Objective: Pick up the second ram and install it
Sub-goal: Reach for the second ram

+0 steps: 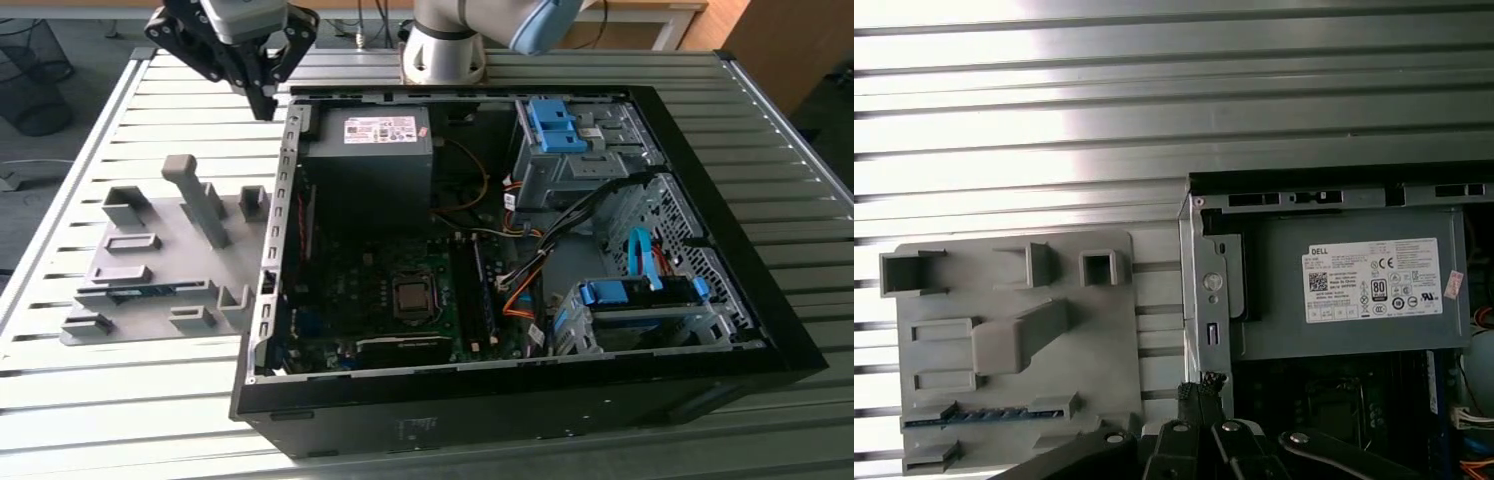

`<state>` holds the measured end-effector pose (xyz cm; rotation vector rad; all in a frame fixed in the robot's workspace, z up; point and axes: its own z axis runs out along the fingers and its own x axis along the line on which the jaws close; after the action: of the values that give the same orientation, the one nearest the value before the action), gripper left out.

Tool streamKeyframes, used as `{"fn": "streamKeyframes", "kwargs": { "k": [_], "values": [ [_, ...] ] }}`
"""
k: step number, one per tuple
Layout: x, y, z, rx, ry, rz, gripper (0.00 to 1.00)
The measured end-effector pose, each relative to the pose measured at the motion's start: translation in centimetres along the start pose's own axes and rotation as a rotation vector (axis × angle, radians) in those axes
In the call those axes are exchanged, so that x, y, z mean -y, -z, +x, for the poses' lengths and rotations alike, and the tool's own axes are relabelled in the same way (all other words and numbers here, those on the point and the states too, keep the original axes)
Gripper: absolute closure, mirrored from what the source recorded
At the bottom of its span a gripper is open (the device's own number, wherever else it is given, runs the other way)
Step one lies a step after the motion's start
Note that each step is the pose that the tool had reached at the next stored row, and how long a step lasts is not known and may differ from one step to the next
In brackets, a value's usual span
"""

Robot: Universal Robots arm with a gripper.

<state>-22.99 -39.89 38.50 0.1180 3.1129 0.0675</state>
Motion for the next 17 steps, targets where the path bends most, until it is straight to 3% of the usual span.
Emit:
{"fn": "streamKeyframes", "kwargs": {
  "k": [9, 17],
  "values": [
    [0.22, 0.02, 2.12, 0.0, 0.0, 0.0, 0.89],
    [1.82, 0.01, 4.34, 0.0001, 0.0, -0.0002, 0.89]
  ]
}}
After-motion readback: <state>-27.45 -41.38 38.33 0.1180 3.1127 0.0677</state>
